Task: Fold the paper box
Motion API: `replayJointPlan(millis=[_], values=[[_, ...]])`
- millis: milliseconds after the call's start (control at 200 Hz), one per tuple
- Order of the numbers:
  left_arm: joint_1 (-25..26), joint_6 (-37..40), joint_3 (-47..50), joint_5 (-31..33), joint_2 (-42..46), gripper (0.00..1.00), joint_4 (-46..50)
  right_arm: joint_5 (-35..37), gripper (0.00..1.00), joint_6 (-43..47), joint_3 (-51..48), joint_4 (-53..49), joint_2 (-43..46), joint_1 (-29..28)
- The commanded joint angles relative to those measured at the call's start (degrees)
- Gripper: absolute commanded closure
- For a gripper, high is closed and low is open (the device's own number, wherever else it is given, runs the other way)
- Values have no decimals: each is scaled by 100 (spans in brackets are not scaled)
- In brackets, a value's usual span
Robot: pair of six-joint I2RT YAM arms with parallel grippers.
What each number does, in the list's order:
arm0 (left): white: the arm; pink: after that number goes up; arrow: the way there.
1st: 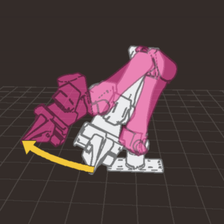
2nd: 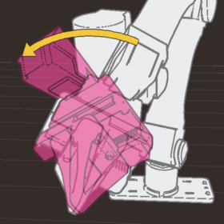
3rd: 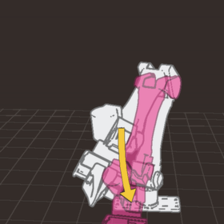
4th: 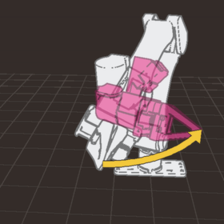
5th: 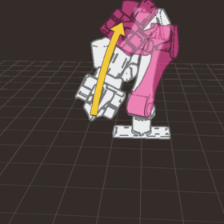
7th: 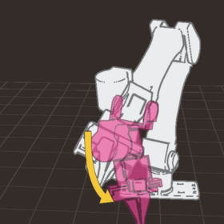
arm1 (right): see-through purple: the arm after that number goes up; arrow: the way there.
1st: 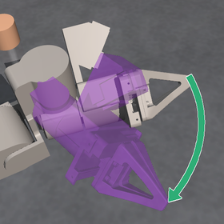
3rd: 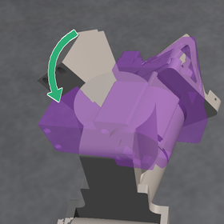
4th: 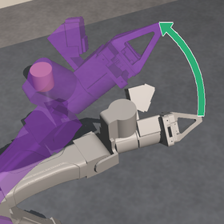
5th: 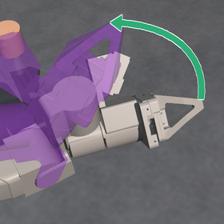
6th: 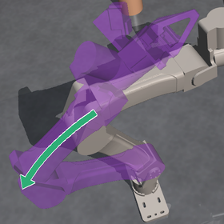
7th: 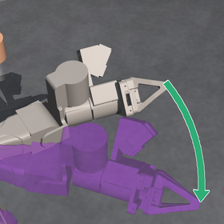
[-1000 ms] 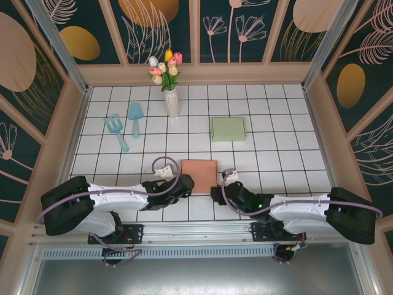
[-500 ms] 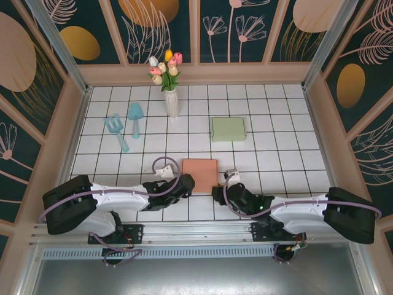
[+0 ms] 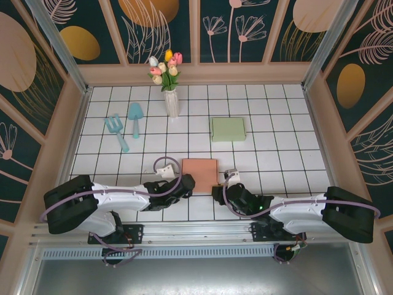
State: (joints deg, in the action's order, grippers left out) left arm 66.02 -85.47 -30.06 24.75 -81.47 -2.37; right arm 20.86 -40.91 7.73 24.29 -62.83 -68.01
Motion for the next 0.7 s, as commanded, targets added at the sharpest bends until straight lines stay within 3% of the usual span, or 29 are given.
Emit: replayJointPlan(millis=[0,510,696], values=[[-56,267,127,238,-381,42,1035,168,68,-59,-212,-505,-129,-37],[-54,371,81,401,-743,42,1201,338,69,-172,-245,-452,-407,-37],[-57,416,105,486,-562,42,1371,25,70,-209,-263,-362,-190,-37]])
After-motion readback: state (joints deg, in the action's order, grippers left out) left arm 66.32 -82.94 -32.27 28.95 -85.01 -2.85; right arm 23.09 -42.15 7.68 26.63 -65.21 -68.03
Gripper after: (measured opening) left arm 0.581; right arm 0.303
